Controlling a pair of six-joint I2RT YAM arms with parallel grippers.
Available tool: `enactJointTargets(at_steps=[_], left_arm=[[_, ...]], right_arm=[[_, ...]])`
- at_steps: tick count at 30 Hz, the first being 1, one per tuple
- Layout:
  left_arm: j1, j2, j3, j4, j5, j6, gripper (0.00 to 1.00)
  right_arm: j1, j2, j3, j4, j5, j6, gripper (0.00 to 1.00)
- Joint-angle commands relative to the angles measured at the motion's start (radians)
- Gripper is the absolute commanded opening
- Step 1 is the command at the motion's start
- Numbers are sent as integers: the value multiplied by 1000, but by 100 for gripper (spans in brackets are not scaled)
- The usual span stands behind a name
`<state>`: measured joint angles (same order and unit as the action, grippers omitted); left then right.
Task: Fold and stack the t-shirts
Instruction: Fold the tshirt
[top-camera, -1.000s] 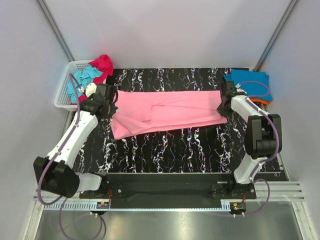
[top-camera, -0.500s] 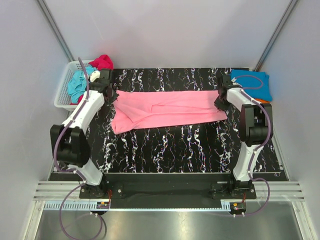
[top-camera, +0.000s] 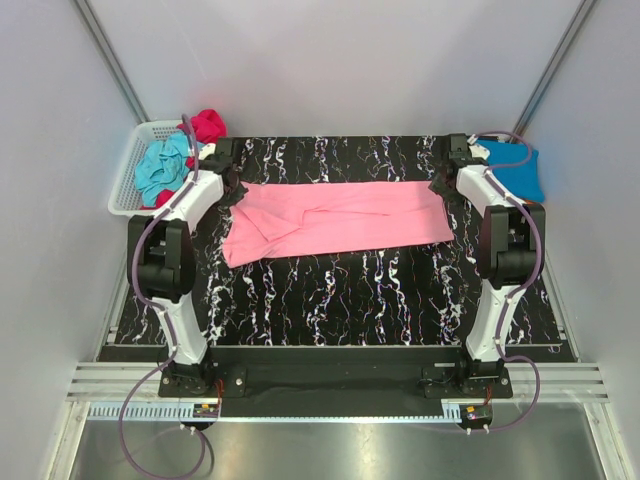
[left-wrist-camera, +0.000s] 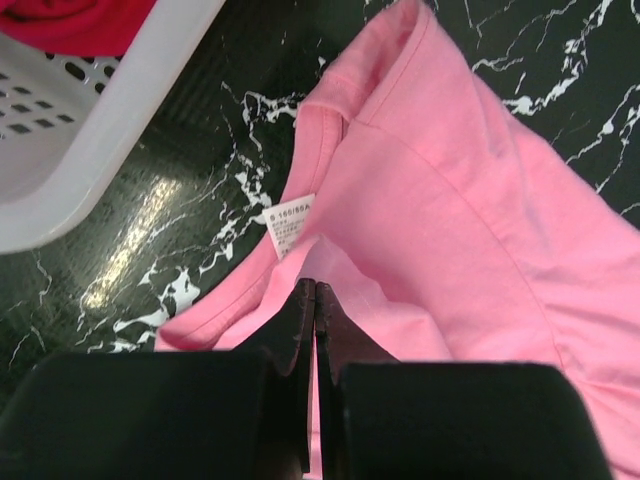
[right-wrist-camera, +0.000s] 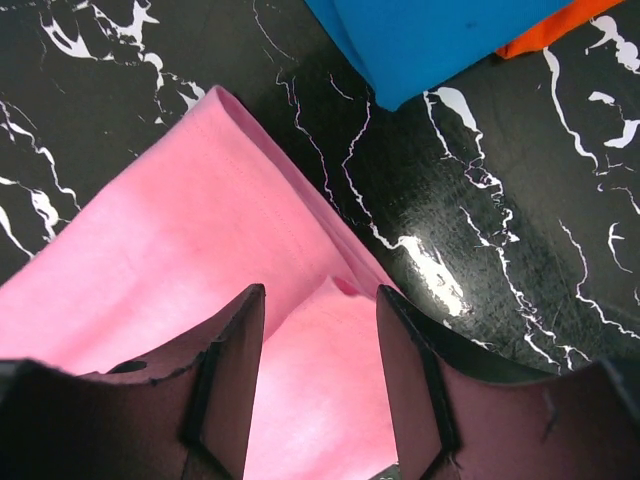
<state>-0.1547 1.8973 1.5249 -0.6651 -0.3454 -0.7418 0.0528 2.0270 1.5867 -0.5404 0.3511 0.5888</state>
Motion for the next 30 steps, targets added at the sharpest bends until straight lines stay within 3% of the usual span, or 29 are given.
enactJointTargets(at_steps=[1,6,10,13,19,24,30], left_arm=[[14,20,64,67,-27,10,0],[15,39,60,146,-38,22,0],[15,10,-32,349,-10,85,60],[14,11,-26,322,-3,73,71],[-19,-84,-123,241,109,27,70],[-89,-177,-232,180,198,-22,56],[-203,-190,-308,159,217,-77,53]], right_arm=[[-4,-31,25,14,31,-36,55],[-1,-83,-25,25,-78,-49,54],[12,-166,-128,98,-203,-66,53],[35,-238,-183,114,-233,-76,53],[94,-286,-257,108,-231,-75,52],[128,-306,-332,109,-219,-61,52],[147,-330,-398,108,-222,-53,52]])
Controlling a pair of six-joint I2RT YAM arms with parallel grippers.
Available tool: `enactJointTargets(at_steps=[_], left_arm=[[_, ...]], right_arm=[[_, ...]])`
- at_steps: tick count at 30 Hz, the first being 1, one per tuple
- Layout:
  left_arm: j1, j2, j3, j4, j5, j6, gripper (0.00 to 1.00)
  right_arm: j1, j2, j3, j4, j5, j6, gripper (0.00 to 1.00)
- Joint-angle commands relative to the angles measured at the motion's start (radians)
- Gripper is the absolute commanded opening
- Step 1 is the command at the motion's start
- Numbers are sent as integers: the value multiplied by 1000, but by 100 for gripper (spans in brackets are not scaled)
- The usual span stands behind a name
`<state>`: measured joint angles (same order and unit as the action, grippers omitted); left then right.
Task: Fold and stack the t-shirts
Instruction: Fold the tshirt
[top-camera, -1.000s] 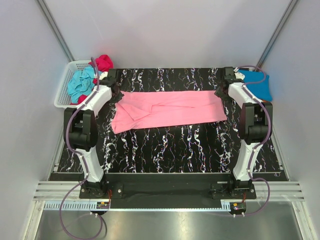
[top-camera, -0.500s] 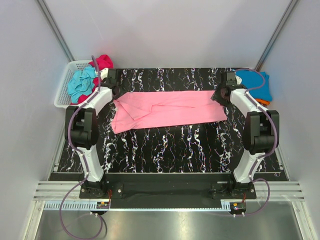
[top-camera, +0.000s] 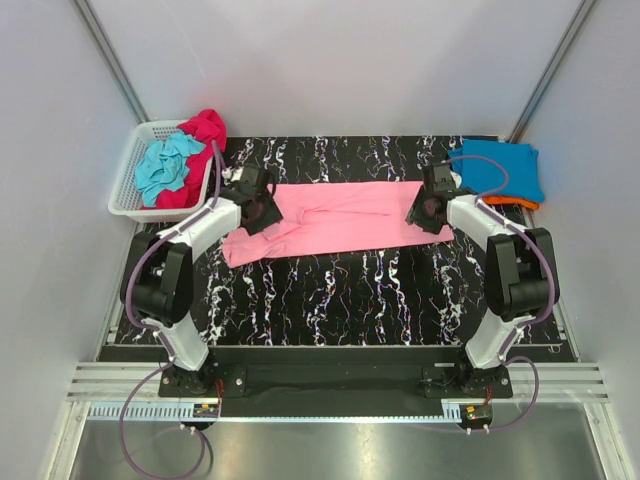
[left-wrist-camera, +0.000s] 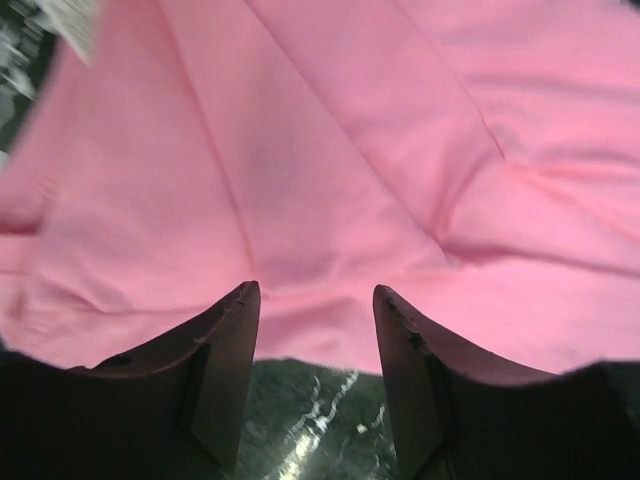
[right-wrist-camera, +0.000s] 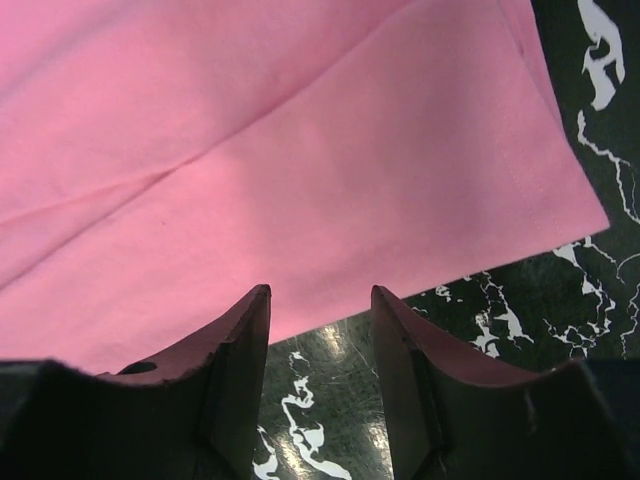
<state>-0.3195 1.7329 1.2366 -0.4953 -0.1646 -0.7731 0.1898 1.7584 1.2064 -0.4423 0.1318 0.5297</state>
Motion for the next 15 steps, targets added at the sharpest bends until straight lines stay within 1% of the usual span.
enactJointTargets(at_steps=[1,4,10,15], left_arm=[[-53,-13,-28,-12,34,-60,53],[-62,8,-32,-15,17,-74,52],[-67,34,7,-57,-110,-81,51],[-66,76,46,-87,-130,-80,51]], right_arm=[[11,-66,-25,11,-6,7,51],[11,-82,-42,11,-9,4,52],[11,-82,-50,10,-15,-5,52],[11,-66,-41,10,-20,-7,52]])
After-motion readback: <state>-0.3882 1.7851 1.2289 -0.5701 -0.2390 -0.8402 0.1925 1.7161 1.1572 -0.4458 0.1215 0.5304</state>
